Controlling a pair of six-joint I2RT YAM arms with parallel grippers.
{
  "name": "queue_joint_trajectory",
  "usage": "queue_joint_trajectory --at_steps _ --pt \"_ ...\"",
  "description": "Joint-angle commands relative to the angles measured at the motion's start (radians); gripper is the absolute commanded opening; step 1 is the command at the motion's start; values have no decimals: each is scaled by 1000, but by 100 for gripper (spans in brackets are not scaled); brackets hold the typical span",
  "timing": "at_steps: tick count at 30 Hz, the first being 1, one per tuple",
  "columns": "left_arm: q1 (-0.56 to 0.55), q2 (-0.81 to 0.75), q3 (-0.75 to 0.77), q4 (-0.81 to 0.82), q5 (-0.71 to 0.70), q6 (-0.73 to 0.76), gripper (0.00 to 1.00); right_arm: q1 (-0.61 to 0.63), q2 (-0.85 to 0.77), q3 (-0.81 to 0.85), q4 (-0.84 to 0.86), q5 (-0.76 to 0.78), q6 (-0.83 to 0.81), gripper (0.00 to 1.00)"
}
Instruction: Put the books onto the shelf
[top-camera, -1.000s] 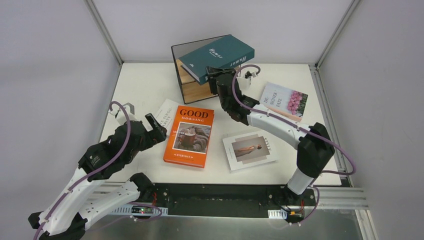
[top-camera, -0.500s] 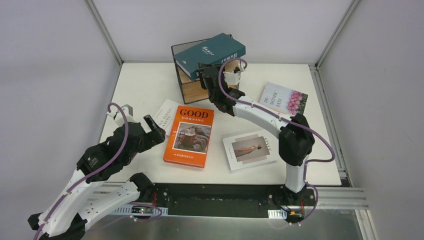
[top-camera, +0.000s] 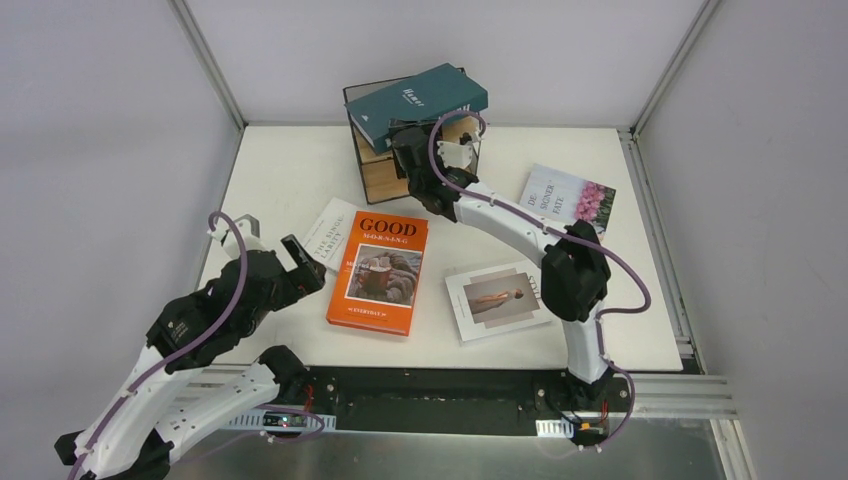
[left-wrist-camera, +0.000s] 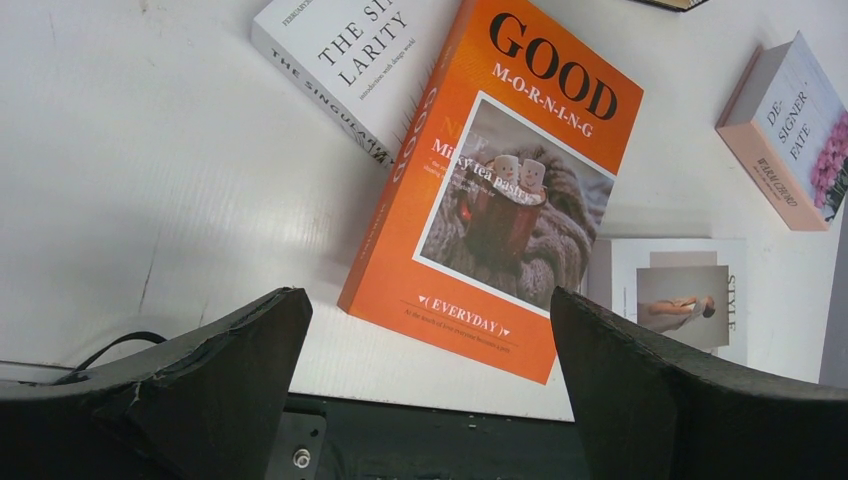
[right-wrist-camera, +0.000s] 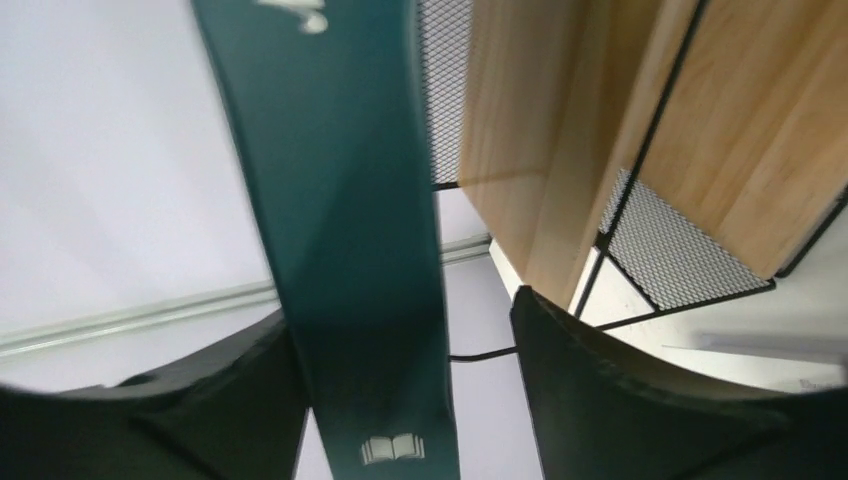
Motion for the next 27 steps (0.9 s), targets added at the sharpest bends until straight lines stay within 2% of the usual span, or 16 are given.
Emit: queue_joint_trajectory --at_steps 1,4,6,11,16,20,27 --pt "9 -7 -6 -26 -2 -16 98 -20 15 -31 -121 -32 68 81" --pt "9 -3 -17 -24 2 -17 98 -22 -31 -100 -110 -61 60 96" --pt "9 6 -22 -24 3 -18 98 -26 -64 -166 -85 -103 49 99" --pt "9 41 -24 -22 4 -21 99 -44 -143 -263 -44 -171 -4 99" --pt "10 53 -30 -8 7 -22 99 -72 -230 -402 80 -199 -79 96" --pt "9 57 -32 0 7 -20 99 -125 -254 -455 170 -311 -131 91" --pt "9 67 -36 12 9 -22 99 -174 -273 -516 324 -460 -307 91"
